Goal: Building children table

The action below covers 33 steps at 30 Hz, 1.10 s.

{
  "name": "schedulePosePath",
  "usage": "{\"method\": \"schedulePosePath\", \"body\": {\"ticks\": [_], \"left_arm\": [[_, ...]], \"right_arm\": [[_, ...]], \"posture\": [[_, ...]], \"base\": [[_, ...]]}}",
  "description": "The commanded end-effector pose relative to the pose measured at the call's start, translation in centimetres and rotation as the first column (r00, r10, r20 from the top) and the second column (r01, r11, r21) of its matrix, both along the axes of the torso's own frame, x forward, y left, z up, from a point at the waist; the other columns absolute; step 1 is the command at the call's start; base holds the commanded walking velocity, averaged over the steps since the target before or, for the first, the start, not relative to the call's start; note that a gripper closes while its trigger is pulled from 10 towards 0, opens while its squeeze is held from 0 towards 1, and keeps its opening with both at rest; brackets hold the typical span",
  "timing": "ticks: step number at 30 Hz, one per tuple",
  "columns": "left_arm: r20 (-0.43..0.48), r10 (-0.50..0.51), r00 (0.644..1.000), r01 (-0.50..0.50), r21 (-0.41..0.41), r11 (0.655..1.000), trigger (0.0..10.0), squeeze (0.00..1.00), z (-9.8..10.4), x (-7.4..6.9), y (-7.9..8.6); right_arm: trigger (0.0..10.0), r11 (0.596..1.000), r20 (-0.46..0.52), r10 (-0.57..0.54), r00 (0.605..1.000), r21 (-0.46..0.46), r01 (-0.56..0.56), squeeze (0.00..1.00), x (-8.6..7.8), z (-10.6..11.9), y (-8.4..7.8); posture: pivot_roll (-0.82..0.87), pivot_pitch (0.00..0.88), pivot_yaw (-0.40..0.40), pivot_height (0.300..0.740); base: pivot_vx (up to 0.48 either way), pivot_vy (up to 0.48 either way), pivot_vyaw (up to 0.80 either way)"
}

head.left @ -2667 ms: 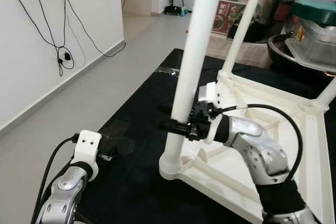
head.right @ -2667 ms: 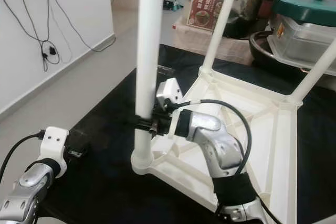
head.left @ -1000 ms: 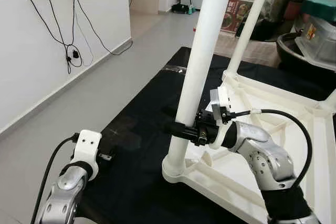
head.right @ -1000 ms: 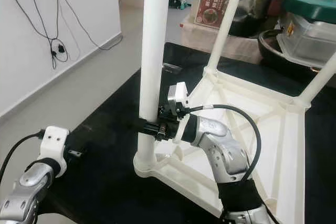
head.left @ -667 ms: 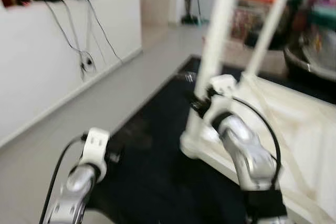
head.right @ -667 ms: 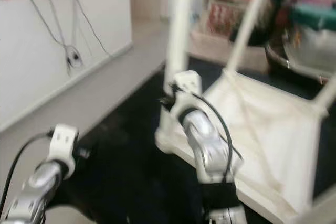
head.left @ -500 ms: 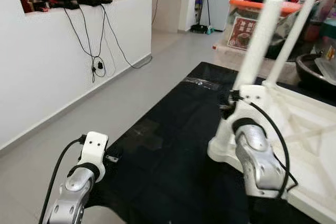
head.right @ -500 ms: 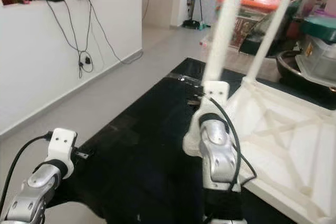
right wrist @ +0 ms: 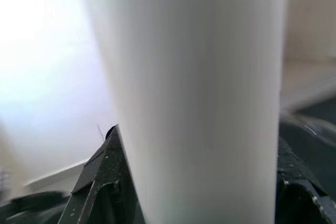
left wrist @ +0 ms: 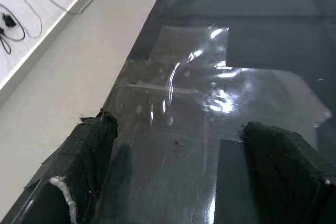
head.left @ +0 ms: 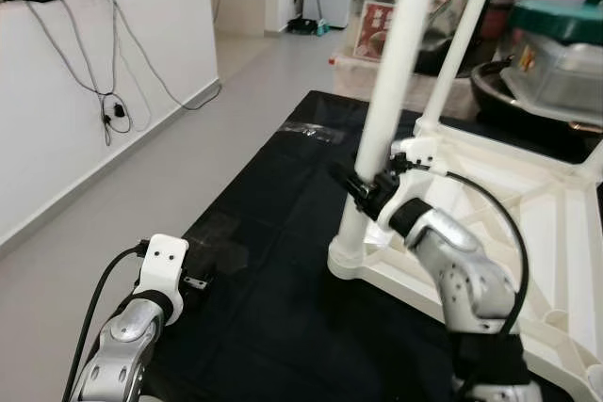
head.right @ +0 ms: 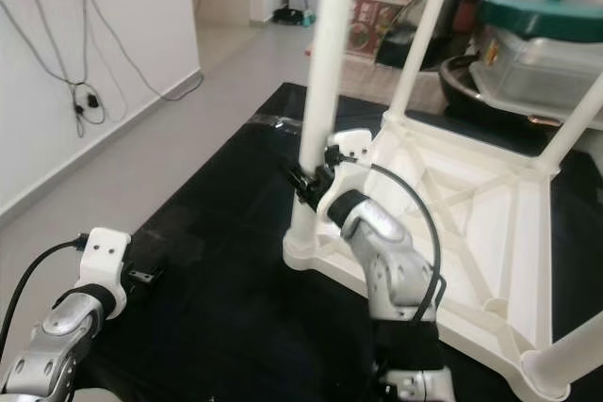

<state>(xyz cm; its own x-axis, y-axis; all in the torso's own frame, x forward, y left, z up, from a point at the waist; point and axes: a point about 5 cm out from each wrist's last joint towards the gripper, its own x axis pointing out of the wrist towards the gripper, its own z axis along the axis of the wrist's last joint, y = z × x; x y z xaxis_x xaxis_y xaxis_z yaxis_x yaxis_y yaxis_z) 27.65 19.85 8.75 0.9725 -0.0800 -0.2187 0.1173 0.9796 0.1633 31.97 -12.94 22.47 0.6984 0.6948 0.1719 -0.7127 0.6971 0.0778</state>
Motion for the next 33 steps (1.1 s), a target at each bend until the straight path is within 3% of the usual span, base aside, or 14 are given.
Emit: {"method": "schedulePosePath", "body": {"ticks": [1, 4, 5, 7, 13, 14, 17, 19, 22, 26, 27, 30, 32, 33], "left_arm": [[0.000, 0.005, 1.000, -0.005, 0.015, 1.000, 10.0, 0.00, 0.0, 0.1, 0.3], [0.002, 0.010, 1.000, -0.010, 0.019, 1.000, 10.0, 0.00, 0.0, 0.1, 0.3], [0.006, 0.013, 1.000, -0.013, 0.019, 1.000, 10.0, 0.00, 0.2, 0.1, 0.4], [0.005, 0.022, 1.000, -0.022, 0.024, 0.999, 10.0, 0.00, 0.1, -0.1, 0.6], [-0.001, 0.030, 1.000, -0.030, 0.029, 0.999, 10.0, 0.00, -0.1, -0.5, 1.0], [-0.006, 0.027, 1.000, -0.027, 0.029, 0.999, 10.0, 0.00, -0.2, -0.6, 0.8], [-0.007, 0.022, 1.000, -0.021, 0.026, 0.999, 10.0, 0.00, -0.3, -0.6, 0.7], [-0.006, 0.016, 1.000, -0.015, 0.024, 1.000, 10.0, 0.00, -0.3, -0.6, 0.4], [0.005, 0.000, 1.000, 0.000, 0.019, 1.000, 10.0, 0.00, 0.0, -0.1, 0.0], [0.010, -0.005, 1.000, 0.005, 0.018, 1.000, 10.0, 0.00, 0.2, 0.1, -0.1], [0.012, -0.009, 1.000, 0.008, 0.019, 1.000, 10.0, 0.00, 0.2, 0.1, -0.1], [0.009, -0.011, 1.000, 0.010, 0.023, 1.000, 10.0, 0.00, 0.2, 0.1, 0.0], [0.006, -0.013, 1.000, 0.013, 0.020, 1.000, 10.0, 0.00, 0.1, 0.0, 0.0], [0.006, -0.013, 1.000, 0.013, 0.020, 1.000, 10.0, 0.00, 0.1, 0.0, 0.0]], "right_arm": [[10.0, 0.965, 0.037, 0.262, 0.964, -0.012, -0.261, 0.00, -0.9, 0.4, 1.9], [9.1, 0.903, 0.034, 0.430, 0.902, -0.036, -0.428, 0.00, -2.3, -0.2, 2.9], [1.5, 0.873, 0.030, 0.488, 0.872, -0.048, -0.486, 0.00, -3.0, -0.5, 3.4], [0.0, 0.830, 0.018, 0.557, 0.831, -0.064, -0.555, 0.00, -4.0, -1.3, 3.8], [0.0, 0.805, -0.005, 0.591, 0.806, -0.061, -0.590, 0.00, -4.9, -2.5, 4.2], [0.0, 0.950, -0.057, 0.295, 0.954, -0.087, -0.299, 0.00, -2.6, -3.9, 3.5], [0.0, 0.992, -0.102, -0.021, 0.995, -0.128, 0.008, 0.00, -0.6, -5.1, 2.2], [0.0, 0.930, -0.144, -0.346, 0.927, -0.183, 0.319, 0.00, 1.0, -6.3, 0.2], [0.0, 0.575, -0.175, -0.818, 0.548, -0.306, 0.759, 0.00, 0.7, -8.4, -5.4], [0.0, 0.474, -0.175, -0.881, 0.440, -0.341, 0.812, 0.00, -0.1, -9.0, -6.5], [10.0, 0.462, -0.193, -0.887, 0.419, -0.358, 0.812, 0.00, -0.9, -9.4, -6.4], [10.0, 0.543, -0.183, -0.839, 0.512, -0.340, 0.768, 0.00, -1.3, -8.7, -5.0], [10.0, 0.703, -0.187, -0.710, 0.679, -0.240, 0.669, 1.00, -1.7, -6.9, -3.0], [10.0, 0.703, -0.187, -0.710, 0.679, -0.240, 0.669, 1.00, -1.7, -6.9, -3.0]], "posture": [[0.12, 0.000, -0.080, 0.740], [0.13, 0.000, -0.088, 0.740], [0.14, 0.000, -0.094, 0.740], [0.14, 0.000, -0.096, 0.740], [0.14, 0.000, -0.092, 0.740], [0.11, 0.000, -0.077, 0.740], [0.11, 0.000, -0.075, 0.740], [0.11, 0.000, -0.071, 0.740], [0.10, 0.000, -0.063, 0.740], [0.10, 0.000, -0.052, 0.740], [0.09, 0.000, -0.049, 0.740], [0.08, 0.000, -0.046, 0.740], [0.09, 0.000, -0.051, 0.740], [0.09, 0.000, -0.051, 0.740]], "base": [[0.000, 0.000, 0.00], [0.000, 0.000, 0.00], [0.000, 0.000, 0.00], [0.000, 0.000, 0.00], [0.000, 0.000, 0.00], [0.000, 0.000, 0.00], [0.000, 0.000, 0.00], [0.000, 0.000, 0.00], [0.000, 0.000, 0.00], [0.000, 0.000, 0.00], [0.000, 0.000, 0.00], [0.000, 0.000, 0.00], [0.000, 0.000, 0.00], [0.000, 0.000, 0.00]]}}
